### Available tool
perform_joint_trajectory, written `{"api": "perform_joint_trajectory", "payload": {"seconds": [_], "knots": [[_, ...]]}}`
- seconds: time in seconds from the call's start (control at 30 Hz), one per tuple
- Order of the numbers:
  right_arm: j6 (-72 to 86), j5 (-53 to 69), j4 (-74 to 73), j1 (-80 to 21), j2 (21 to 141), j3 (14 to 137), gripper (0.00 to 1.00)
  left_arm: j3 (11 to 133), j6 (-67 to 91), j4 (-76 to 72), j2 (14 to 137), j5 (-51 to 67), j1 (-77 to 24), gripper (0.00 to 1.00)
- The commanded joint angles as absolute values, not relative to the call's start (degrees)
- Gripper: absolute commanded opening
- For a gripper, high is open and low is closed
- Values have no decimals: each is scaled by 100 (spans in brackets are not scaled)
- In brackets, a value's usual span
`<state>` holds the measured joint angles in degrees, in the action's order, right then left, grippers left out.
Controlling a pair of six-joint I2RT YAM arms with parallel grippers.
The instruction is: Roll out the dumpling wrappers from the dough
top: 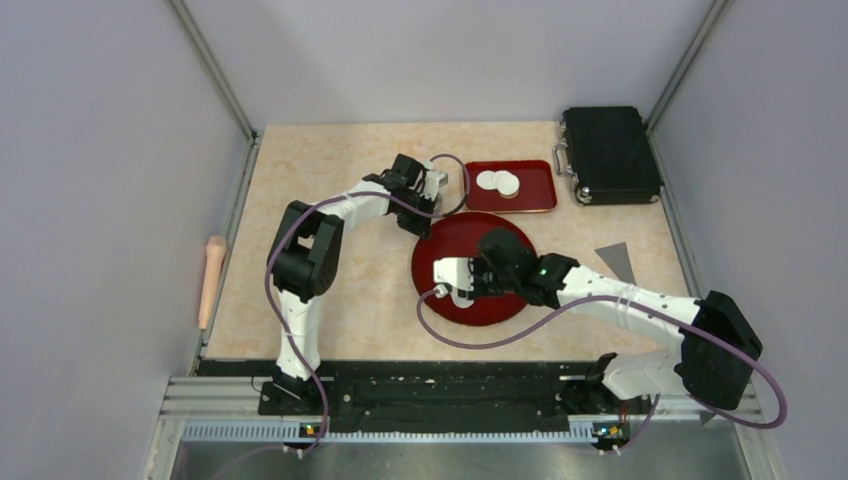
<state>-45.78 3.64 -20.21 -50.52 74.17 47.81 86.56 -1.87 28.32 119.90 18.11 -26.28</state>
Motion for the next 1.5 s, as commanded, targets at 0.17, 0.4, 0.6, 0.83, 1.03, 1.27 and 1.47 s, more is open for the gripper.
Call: {"api": "perform_joint_trajectory", "payload": {"seconds": [0.17, 0.4, 0.6, 0.83, 1.03, 1.27, 1.47], "knots": [[-4509, 1118, -4228, -5549, 7610, 4637, 0, 8492, -366, 2830, 12172, 1407, -2609, 0], [-4447, 1325, -4433, -5583, 7531, 4577, 0, 8490, -369, 2831, 12171, 1406, -2610, 0], [-4390, 1519, -4586, -5590, 7387, 4555, 0, 8491, -368, 2830, 12168, 1407, -2602, 0], [-4345, 1637, -4690, -5598, 7293, 4487, 0, 8490, -364, 2831, 12174, 1407, -2602, 0], [-4316, 1775, -4720, -5603, 6988, 4547, 0, 8501, -365, 2830, 12182, 1398, -2603, 0], [-4265, 1328, -4580, -5521, 6531, 4852, 0, 8508, -369, 2850, 12189, 1404, -2605, 0], [-4151, 426, -3287, -4981, 5882, 5221, 0, 8535, -354, 2863, 12216, 1398, -2606, 0]]}}
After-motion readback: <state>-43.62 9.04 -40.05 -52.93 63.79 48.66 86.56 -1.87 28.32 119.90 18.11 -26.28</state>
